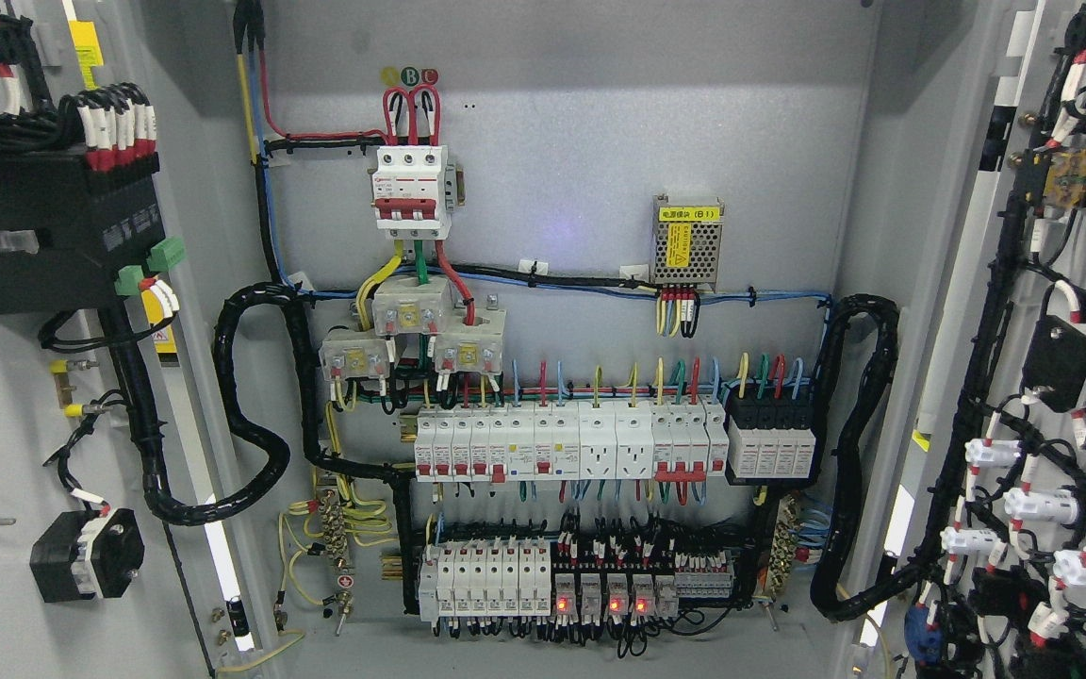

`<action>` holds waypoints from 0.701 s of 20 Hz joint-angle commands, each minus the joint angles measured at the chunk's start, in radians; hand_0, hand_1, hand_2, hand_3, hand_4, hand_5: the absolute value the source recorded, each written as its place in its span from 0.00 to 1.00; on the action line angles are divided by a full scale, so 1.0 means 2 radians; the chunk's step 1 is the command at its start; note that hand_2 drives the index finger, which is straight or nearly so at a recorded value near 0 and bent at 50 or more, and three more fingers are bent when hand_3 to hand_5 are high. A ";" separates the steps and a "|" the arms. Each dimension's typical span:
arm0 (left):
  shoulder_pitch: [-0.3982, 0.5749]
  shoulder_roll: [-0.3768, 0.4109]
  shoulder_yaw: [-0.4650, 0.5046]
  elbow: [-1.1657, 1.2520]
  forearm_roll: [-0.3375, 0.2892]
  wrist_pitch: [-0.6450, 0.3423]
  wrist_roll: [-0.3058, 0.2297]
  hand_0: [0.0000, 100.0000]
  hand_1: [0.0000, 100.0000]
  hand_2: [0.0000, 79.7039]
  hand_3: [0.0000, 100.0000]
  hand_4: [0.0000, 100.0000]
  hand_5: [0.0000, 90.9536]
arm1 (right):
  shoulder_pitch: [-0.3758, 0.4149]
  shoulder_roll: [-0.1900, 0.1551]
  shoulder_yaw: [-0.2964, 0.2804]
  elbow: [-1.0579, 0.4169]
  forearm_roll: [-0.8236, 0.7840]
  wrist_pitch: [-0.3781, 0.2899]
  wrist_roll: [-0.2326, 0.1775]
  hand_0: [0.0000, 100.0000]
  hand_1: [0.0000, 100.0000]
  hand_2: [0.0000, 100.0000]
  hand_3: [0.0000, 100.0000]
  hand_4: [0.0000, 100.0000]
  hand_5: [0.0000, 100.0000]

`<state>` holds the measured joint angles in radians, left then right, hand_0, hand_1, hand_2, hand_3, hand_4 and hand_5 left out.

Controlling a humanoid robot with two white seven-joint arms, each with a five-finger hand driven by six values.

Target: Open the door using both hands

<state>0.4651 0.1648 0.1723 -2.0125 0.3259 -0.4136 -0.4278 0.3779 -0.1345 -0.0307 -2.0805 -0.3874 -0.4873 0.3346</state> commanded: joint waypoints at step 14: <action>0.005 -0.009 0.131 -0.003 0.111 0.004 -0.005 0.12 0.56 0.00 0.00 0.00 0.00 | -0.049 -0.015 -0.020 -0.006 -0.002 0.018 -0.001 0.00 0.50 0.04 0.00 0.00 0.00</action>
<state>0.4727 0.1476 0.3210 -2.0250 0.4905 -0.4202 -0.4315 0.3103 -0.1513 -0.0614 -2.0887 -0.3911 -0.4463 0.3330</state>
